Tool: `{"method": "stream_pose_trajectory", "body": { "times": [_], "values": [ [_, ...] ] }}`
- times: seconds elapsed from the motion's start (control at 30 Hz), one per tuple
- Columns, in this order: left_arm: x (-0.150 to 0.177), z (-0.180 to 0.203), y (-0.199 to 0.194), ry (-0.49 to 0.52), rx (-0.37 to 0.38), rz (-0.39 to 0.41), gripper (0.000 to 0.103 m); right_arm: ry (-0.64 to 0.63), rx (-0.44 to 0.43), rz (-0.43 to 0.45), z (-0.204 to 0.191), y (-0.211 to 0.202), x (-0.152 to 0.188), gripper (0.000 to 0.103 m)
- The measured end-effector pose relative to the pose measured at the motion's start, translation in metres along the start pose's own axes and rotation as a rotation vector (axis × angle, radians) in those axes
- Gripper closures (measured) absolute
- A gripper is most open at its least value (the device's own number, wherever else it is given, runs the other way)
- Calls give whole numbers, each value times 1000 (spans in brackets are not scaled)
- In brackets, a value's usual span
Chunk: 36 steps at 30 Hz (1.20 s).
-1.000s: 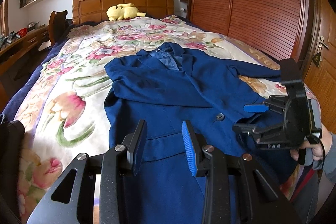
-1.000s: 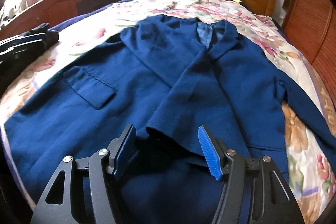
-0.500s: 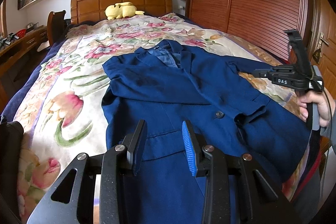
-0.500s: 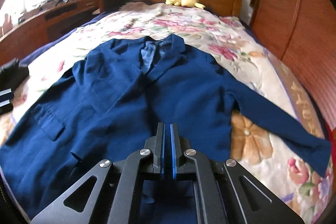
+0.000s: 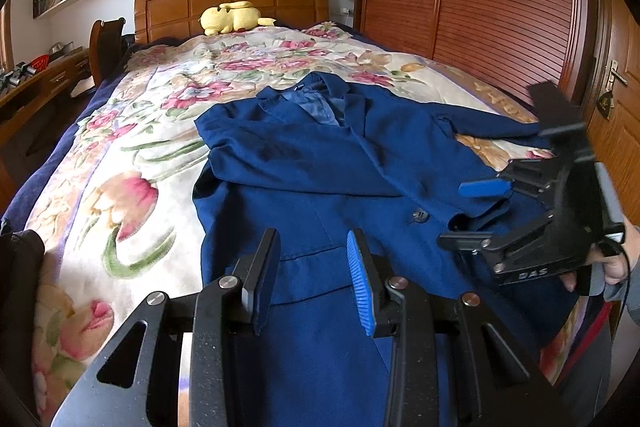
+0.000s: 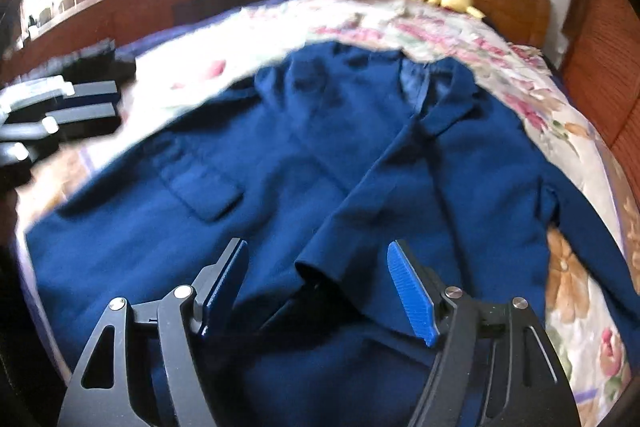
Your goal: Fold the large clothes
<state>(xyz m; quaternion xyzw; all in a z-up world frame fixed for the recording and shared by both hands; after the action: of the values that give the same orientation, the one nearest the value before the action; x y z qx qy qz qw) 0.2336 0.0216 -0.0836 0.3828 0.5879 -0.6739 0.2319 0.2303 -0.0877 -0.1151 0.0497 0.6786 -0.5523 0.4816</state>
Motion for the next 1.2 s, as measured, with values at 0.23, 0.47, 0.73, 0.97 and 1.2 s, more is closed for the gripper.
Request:
{"method": "stream_pose_trajectory", "body": {
  "times": [0.23,0.47,0.73,0.97,1.2],
  "values": [
    [0,1,-1,7,4,7,67,128,48,51,60,-10,-14,101],
    [1,3,1,9,6,1,67,274,266,71,145,-22,-13,100],
    [1,12,8,25,14,-1,67,316,333,19,163,-11,1,40],
    [2,23,16,47,23,-19,67,322,208,-32,150,9,25,31],
    [0,35,26,50,36,-28,67,277,118,-104,134,27,44,42]
  ]
}}
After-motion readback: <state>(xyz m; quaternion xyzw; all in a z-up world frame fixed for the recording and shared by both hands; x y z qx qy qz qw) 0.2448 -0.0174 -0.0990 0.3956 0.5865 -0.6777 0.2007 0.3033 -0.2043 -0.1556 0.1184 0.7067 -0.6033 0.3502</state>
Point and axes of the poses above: each gripper's, at about its wrist camera, not at the fingertips, and y roughly the way its jaws point, z to its right, x to its underside, the point moved 4 cm from there along y, roughly the way its jaws point, and after that the axes turned 3 degrees about y, right-handed, at the moved point
